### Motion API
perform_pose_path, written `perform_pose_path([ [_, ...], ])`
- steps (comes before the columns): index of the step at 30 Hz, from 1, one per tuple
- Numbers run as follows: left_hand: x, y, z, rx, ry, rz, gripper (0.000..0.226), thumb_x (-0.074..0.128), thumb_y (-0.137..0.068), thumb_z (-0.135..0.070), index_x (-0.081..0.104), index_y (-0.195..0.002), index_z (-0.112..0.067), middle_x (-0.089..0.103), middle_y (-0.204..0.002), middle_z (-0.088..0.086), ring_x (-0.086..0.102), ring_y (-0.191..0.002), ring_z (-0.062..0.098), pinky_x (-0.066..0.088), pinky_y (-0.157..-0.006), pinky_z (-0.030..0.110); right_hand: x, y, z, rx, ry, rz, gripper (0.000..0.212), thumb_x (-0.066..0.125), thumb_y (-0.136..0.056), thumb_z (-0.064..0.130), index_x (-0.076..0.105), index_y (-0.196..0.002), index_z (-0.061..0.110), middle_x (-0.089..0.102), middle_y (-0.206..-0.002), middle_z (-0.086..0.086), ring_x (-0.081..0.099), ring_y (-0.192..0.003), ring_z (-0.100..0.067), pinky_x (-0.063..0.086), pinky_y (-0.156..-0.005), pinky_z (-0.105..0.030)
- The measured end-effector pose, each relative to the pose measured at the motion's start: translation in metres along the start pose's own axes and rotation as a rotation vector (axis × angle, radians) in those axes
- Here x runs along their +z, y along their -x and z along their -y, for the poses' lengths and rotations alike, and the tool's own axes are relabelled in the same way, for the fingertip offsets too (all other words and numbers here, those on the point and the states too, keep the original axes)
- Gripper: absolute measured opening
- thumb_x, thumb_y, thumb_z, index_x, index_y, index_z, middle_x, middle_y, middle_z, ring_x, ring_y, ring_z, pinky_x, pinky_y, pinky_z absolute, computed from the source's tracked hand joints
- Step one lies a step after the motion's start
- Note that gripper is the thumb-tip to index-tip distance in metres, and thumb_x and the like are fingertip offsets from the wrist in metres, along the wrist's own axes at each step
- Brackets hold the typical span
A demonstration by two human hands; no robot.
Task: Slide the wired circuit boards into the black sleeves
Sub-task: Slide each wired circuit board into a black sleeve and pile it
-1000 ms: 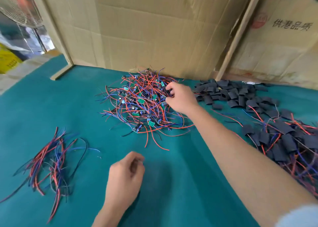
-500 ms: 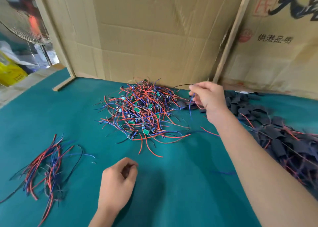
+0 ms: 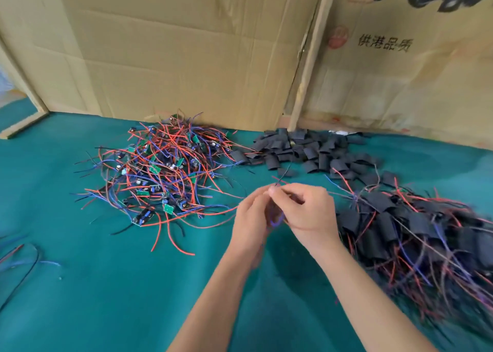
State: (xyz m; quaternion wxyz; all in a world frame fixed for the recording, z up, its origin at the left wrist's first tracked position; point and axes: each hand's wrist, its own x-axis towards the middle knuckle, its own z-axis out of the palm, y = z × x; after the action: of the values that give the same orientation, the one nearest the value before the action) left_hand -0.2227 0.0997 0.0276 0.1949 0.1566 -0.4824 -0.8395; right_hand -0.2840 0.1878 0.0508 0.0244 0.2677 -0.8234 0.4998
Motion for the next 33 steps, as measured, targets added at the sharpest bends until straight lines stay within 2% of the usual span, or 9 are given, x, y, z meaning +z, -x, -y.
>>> perform_pose_path([
  [5,0.002,-0.034,0.013,-0.040,0.037,-0.059,0.025,0.048,-0.101,-0.006,0.071,-0.103,0.004,0.071,-0.096,0.022,0.066,-0.083,0.022,0.055,-0.069,0.025,-0.004,-0.029,-0.021,-0.086,0.332,0.159,0.050,0.069,-0.090,0.027,0.045,-0.046,0.019,0.037,-0.045,-0.004,0.034,-0.057,-0.024,0.028,-0.056,-0.037],
  [7,0.000,-0.038,0.019,-0.002,0.060,-0.070,0.024,0.046,-0.103,-0.004,0.067,-0.104,0.010,0.072,-0.097,0.024,0.070,-0.079,0.020,0.057,-0.064,0.023,-0.006,-0.044,-0.022,-0.068,0.325,0.289,0.041,0.069,-0.084,0.024,0.055,-0.045,0.022,0.047,-0.050,-0.005,0.039,-0.060,-0.019,0.033,-0.060,-0.036],
  [9,0.002,-0.041,0.023,0.028,0.038,-0.094,0.022,0.046,-0.104,-0.004,0.064,-0.103,0.009,0.072,-0.100,0.026,0.074,-0.083,0.027,0.060,-0.069,0.028,-0.009,-0.066,-0.025,0.000,0.250,0.251,0.022,0.066,-0.075,0.030,0.075,-0.066,0.012,0.062,-0.061,-0.008,0.050,-0.062,-0.015,0.045,-0.064,-0.036],
  [12,0.005,-0.039,0.026,0.045,-0.092,-0.124,0.016,0.049,-0.104,-0.007,0.061,-0.102,0.004,0.073,-0.093,0.021,0.076,-0.081,0.033,0.061,-0.065,0.030,-0.008,-0.101,-0.036,0.082,0.271,0.067,0.007,0.067,-0.081,0.024,0.074,-0.079,0.022,0.072,-0.077,0.003,0.067,-0.081,-0.016,0.050,-0.070,-0.029],
  [16,0.001,-0.038,0.023,0.033,-0.075,-0.123,0.011,0.047,-0.106,-0.011,0.052,-0.103,-0.001,0.072,-0.081,0.017,0.076,-0.078,0.038,0.062,-0.062,0.034,0.014,-0.124,-0.050,0.141,0.494,0.281,0.051,0.069,-0.088,0.017,0.062,-0.136,0.029,0.066,-0.134,0.005,0.051,-0.130,-0.025,0.047,-0.101,-0.039],
  [23,0.001,-0.036,0.027,0.068,-0.171,-0.086,0.014,0.050,-0.105,-0.016,0.045,-0.093,-0.010,0.070,-0.074,0.017,0.074,-0.068,0.038,0.060,-0.053,0.036,0.011,-0.108,-0.049,0.051,0.540,0.023,0.045,0.069,-0.093,0.021,0.064,-0.138,0.028,0.073,-0.122,0.001,0.060,-0.121,-0.027,0.050,-0.095,-0.039],
  [25,0.001,-0.037,0.028,0.096,-0.207,-0.069,0.012,0.049,-0.105,-0.017,0.049,-0.093,-0.015,0.069,-0.069,0.015,0.073,-0.064,0.038,0.059,-0.052,0.036,0.001,-0.089,-0.050,0.046,0.367,-0.143,0.039,0.071,-0.092,0.023,0.068,-0.131,0.027,0.076,-0.114,-0.002,0.069,-0.105,-0.025,0.053,-0.091,-0.038],
  [29,0.002,-0.035,0.035,0.194,-0.382,-0.044,0.017,0.050,-0.105,-0.018,0.060,-0.096,-0.028,0.067,-0.065,0.009,0.071,-0.056,0.034,0.060,-0.050,0.040,-0.017,-0.064,-0.046,0.300,-0.675,-0.193,0.014,0.072,-0.093,0.009,0.074,-0.104,0.017,0.077,-0.089,-0.005,0.077,-0.080,-0.025,0.062,-0.071,-0.032],
  [33,0.003,-0.033,0.037,0.253,-0.482,-0.026,0.027,0.049,-0.105,-0.017,0.061,-0.093,-0.038,0.067,-0.067,0.005,0.070,-0.054,0.028,0.060,-0.050,0.041,-0.028,-0.072,-0.044,0.318,-0.844,-0.219,0.010,0.075,-0.092,0.013,0.073,-0.100,0.016,0.078,-0.087,-0.001,0.077,-0.088,-0.025,0.061,-0.072,-0.028],
])
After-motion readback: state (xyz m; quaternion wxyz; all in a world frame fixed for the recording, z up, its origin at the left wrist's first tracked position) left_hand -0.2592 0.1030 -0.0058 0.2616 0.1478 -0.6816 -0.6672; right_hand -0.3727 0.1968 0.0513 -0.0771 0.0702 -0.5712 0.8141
